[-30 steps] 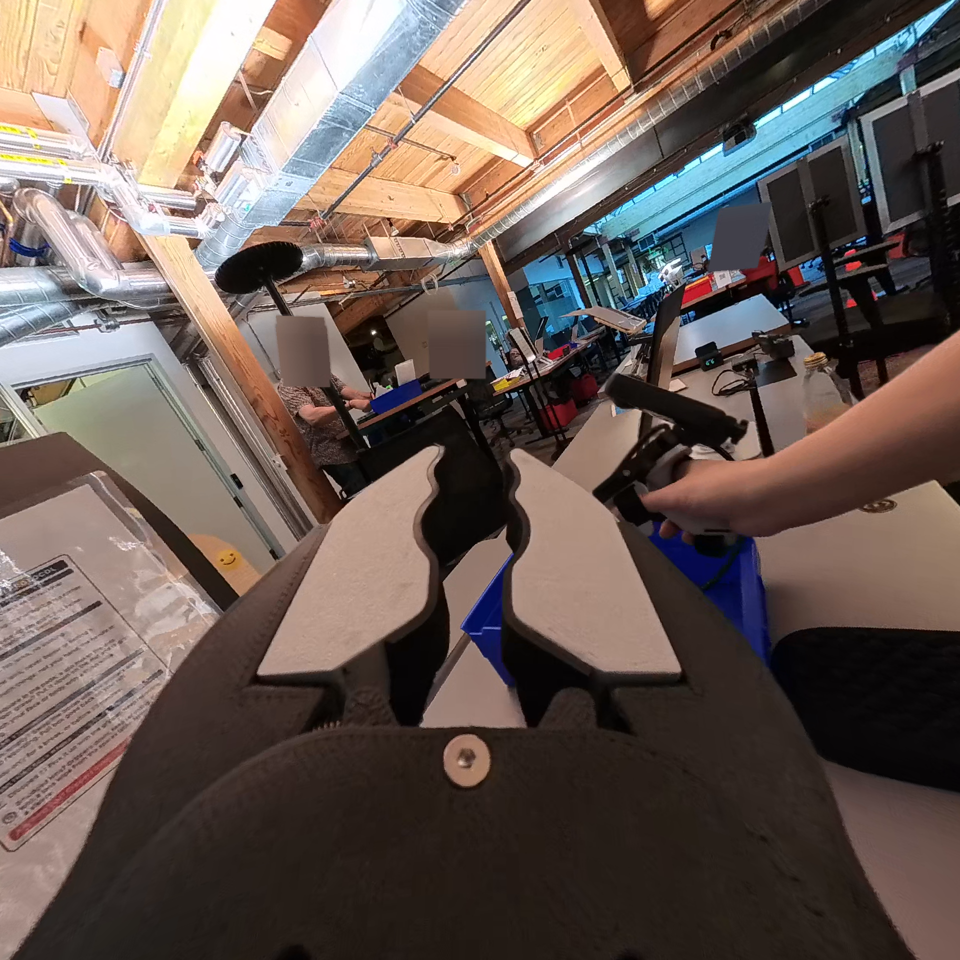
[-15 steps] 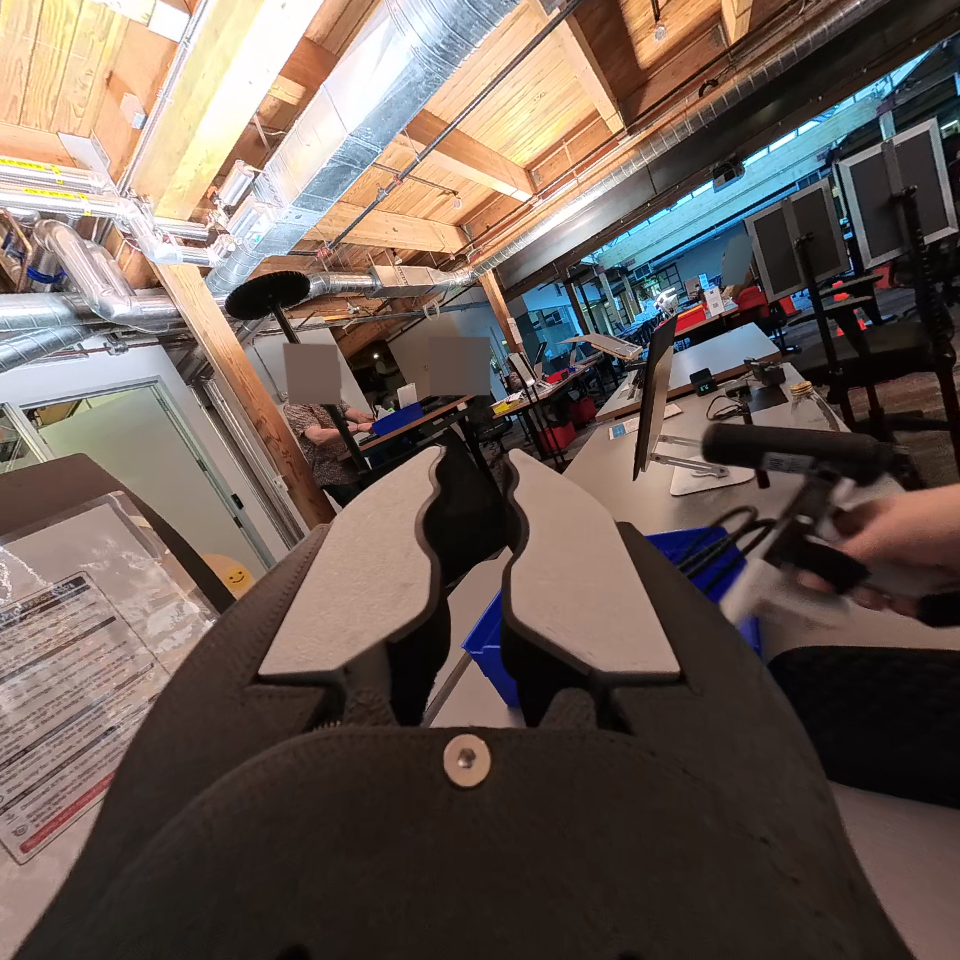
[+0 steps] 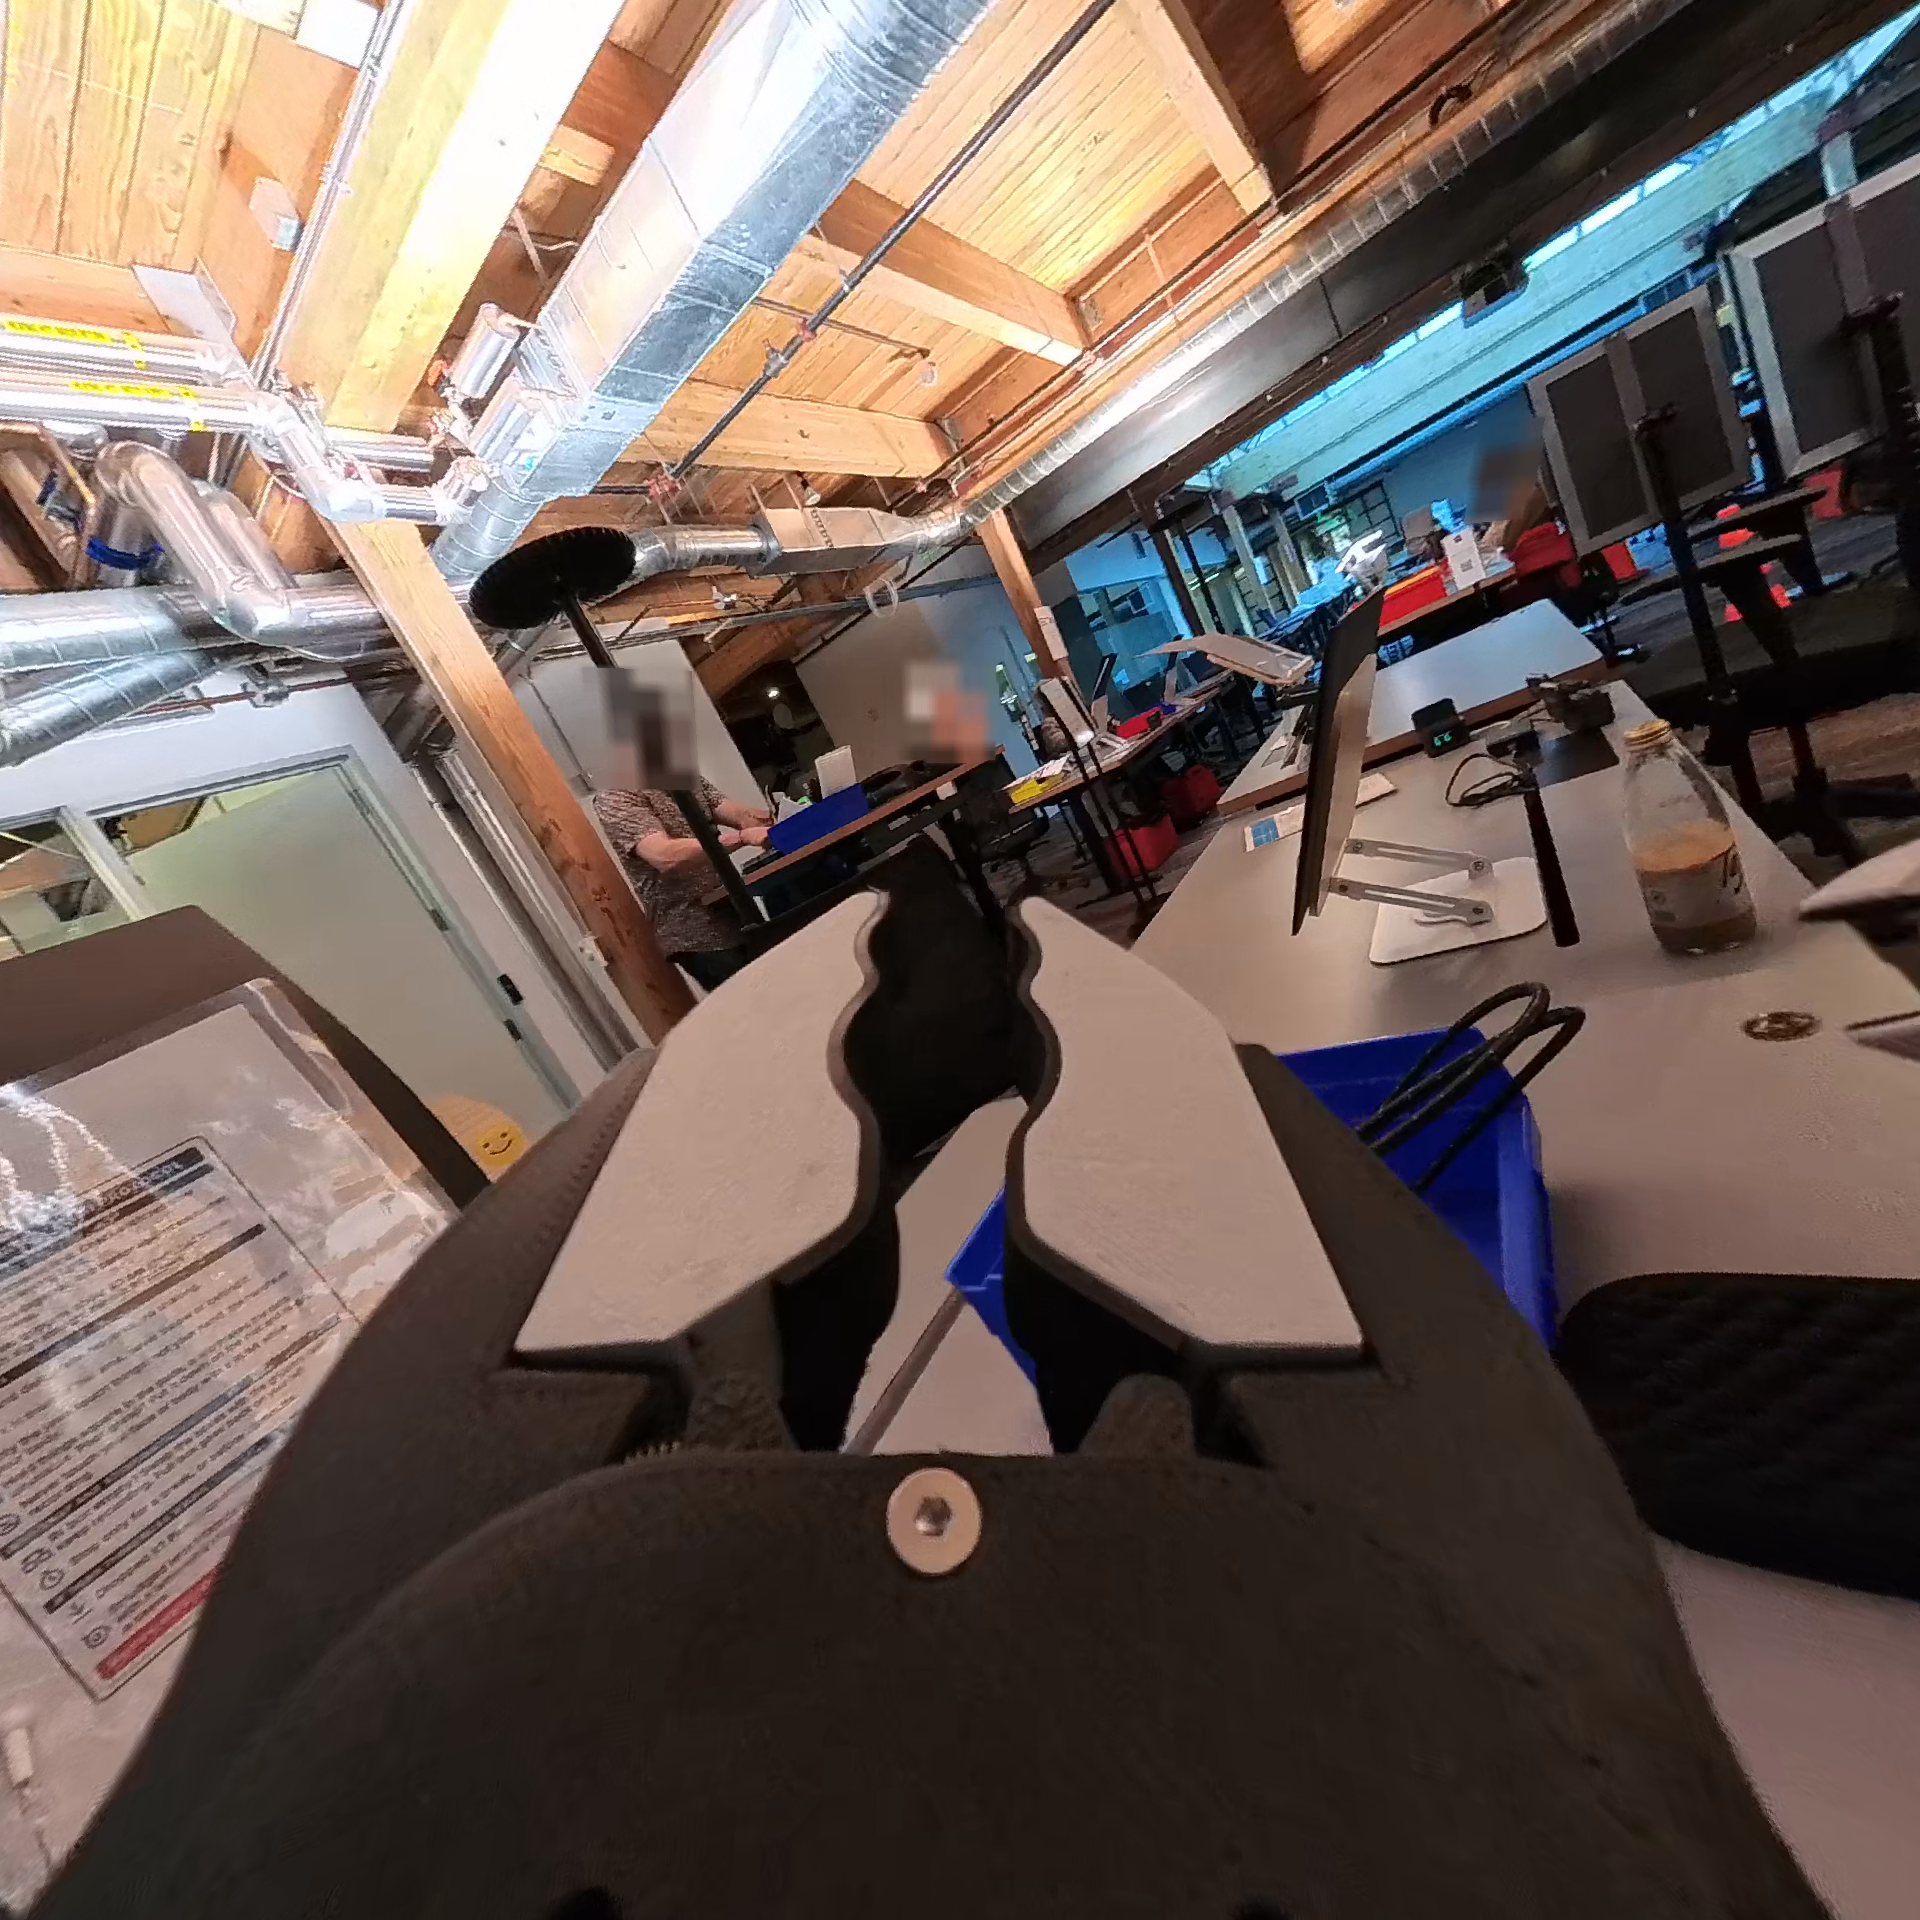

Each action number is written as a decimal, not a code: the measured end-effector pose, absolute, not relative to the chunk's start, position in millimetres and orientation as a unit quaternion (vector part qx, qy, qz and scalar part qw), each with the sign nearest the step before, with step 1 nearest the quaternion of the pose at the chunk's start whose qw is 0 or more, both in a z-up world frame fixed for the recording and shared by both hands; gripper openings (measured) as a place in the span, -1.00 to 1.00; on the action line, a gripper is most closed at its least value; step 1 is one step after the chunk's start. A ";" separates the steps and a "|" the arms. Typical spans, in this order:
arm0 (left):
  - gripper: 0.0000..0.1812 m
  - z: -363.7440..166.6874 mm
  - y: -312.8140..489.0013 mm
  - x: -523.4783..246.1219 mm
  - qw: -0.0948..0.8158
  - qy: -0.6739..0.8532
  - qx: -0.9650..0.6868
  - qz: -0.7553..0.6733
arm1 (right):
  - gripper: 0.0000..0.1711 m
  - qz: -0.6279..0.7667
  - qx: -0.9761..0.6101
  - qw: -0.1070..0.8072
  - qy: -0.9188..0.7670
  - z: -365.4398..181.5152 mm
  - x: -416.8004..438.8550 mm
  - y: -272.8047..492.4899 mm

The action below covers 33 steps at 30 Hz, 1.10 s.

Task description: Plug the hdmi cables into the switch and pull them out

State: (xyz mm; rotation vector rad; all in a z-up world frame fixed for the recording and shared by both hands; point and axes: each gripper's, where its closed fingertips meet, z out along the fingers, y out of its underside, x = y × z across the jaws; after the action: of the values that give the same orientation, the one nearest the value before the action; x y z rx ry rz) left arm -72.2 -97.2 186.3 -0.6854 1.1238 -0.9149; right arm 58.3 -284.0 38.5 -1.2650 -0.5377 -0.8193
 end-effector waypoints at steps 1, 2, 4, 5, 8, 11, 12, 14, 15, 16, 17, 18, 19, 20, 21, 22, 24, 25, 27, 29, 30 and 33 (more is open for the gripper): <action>-0.80 185.3 -97.0 -70.6 0.697 0.505 -0.308 -0.405 | -0.59 -0.412 -0.553 0.662 -0.294 34.9 60.4 -283.2; -0.80 183.9 -98.0 -68.8 0.697 0.508 -0.308 -0.402 | -0.49 -0.446 -0.563 0.619 -0.318 26.8 72.2 -277.5; -0.81 181.3 -100.7 -65.0 0.692 0.514 -0.308 -0.403 | -0.39 -0.472 -0.600 0.577 -0.290 18.7 105.6 -264.5; -0.81 179.8 -102.2 -62.9 0.689 0.517 -0.308 -0.403 | -0.37 -0.464 -0.627 0.564 -0.272 14.6 120.4 -257.9; -0.80 172.8 -105.8 -57.1 0.683 0.533 -0.309 -0.392 | -0.39 -0.464 -0.670 0.526 -0.243 8.0 158.1 -243.9; -0.81 168.7 -107.1 -55.2 0.683 0.544 -0.310 -0.376 | -0.50 -0.477 -0.699 0.473 -0.244 -5.0 182.9 -236.9; -0.81 168.5 -107.4 -55.3 0.684 0.545 -0.309 -0.374 | -0.58 -0.484 -0.701 0.464 -0.243 -5.5 188.0 -236.1; -0.81 169.9 -106.8 -55.9 0.685 0.542 -0.309 -0.377 | -0.79 -0.481 -0.704 0.457 -0.252 -3.1 189.8 -231.2; -0.81 170.8 -106.1 -56.0 0.684 0.539 -0.309 -0.382 | -0.82 -0.486 -0.701 0.457 -0.251 4.6 192.3 -226.7; -0.82 171.4 -105.5 -56.0 0.683 0.537 -0.310 -0.387 | -0.82 -0.488 -0.701 0.456 -0.250 14.4 195.2 -220.2; -0.82 171.7 -104.8 -55.7 0.681 0.535 -0.311 -0.392 | -0.84 -0.483 -0.703 0.458 -0.251 25.6 198.1 -211.4; -0.82 171.9 -103.9 -55.3 0.680 0.532 -0.312 -0.396 | -0.84 -0.474 -0.708 0.461 -0.249 37.5 201.9 -200.9; -0.83 171.7 -103.0 -55.0 0.679 0.531 -0.314 -0.398 | -0.84 -0.466 -0.712 0.463 -0.249 49.9 205.9 -189.0; -0.83 171.1 -102.3 -54.4 0.678 0.531 -0.316 -0.398 | -0.85 -0.462 -0.714 0.462 -0.250 62.8 210.8 -176.3; -0.83 170.3 -101.8 -53.9 0.678 0.532 -0.317 -0.396 | -0.86 -0.462 -0.716 0.459 -0.250 75.6 216.8 -163.3; -0.83 169.5 -101.4 -53.3 0.679 0.534 -0.318 -0.392 | -0.86 -0.457 -0.716 0.462 -0.253 87.9 220.8 -149.1; -0.83 168.1 -101.3 -51.9 0.679 0.536 -0.319 -0.387 | -0.88 -0.438 -0.716 0.474 -0.264 108.0 225.0 -119.2; -0.83 167.5 -101.6 -51.2 0.678 0.538 -0.319 -0.386 | -0.88 -0.440 -0.715 0.474 -0.266 116.0 229.4 -105.0; -0.83 165.6 -102.1 -49.3 0.677 0.541 -0.320 -0.383 | -0.88 -0.461 -0.697 0.468 -0.288 128.9 234.7 -79.1; -0.84 163.1 -102.1 -47.1 0.674 0.546 -0.321 -0.380 | -0.89 -0.459 -0.701 0.455 -0.300 132.6 236.3 -57.4; -0.84 161.9 -101.6 -46.0 0.673 0.547 -0.322 -0.379 | -0.88 -0.457 -0.703 0.453 -0.302 135.3 236.2 -47.9; -0.84 159.4 -98.4 -42.2 0.671 0.549 -0.325 -0.378 | -0.90 -0.470 -0.682 0.448 -0.337 142.8 231.1 -22.6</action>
State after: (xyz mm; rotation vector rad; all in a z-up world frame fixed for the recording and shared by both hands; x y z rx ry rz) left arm -42.2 -98.4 159.4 -0.7331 1.2360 -0.8526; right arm 231.1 -22.6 142.8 -1.6880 -0.8341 -1.1633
